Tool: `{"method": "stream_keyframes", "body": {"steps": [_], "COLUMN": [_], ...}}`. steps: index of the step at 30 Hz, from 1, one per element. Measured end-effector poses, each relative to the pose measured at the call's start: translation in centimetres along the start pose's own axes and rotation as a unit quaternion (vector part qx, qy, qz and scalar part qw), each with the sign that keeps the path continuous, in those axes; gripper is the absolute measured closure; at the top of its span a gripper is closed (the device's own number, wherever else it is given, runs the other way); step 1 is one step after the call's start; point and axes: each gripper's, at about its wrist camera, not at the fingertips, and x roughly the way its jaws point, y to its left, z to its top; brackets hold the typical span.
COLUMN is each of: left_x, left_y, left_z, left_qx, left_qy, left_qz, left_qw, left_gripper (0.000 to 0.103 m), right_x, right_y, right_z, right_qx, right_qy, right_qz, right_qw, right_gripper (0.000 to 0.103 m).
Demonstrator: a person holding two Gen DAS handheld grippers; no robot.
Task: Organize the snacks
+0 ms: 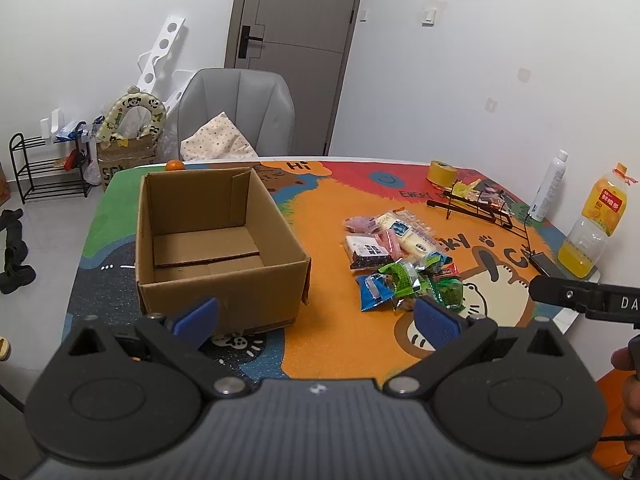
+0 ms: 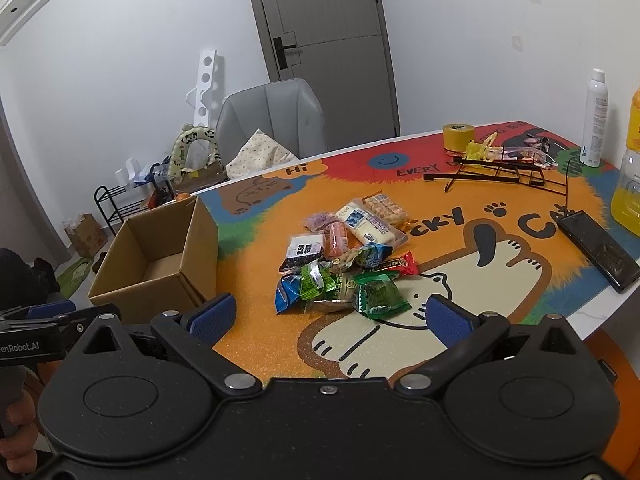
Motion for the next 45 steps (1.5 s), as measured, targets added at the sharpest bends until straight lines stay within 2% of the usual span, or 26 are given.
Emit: {"method": "stream_keyframes", "body": {"steps": [17, 29, 45], "left_x": [-0.3, -0.3, 0.9], "left_y": [-0.7, -0.2, -2.1], "left_z": [0.2, 0.2, 0.1], "left_qx": [0.004, -0.014, 0.005], "left_qy": [-0.008, -0.017, -0.010], "left_qz": [-0.008, -0.018, -0.039], "left_qw": [0.9999, 0.9996, 0.9992], "left_gripper": [0.000, 0.000, 0.000], "right_x": [-0.2, 0.2, 1.0], "right_y": [-0.2, -0.1, -1.5], "right_z": [0.0, -0.2, -0.7], "right_qx": [0.002, 0.003, 0.011], "right_qy": [-0.006, -0.004, 0.004], "right_qz": [-0.006, -0.008, -0.009], "right_qw": [1.000, 1.000, 1.000], "right_gripper": [0.000, 0.000, 0.000]}}
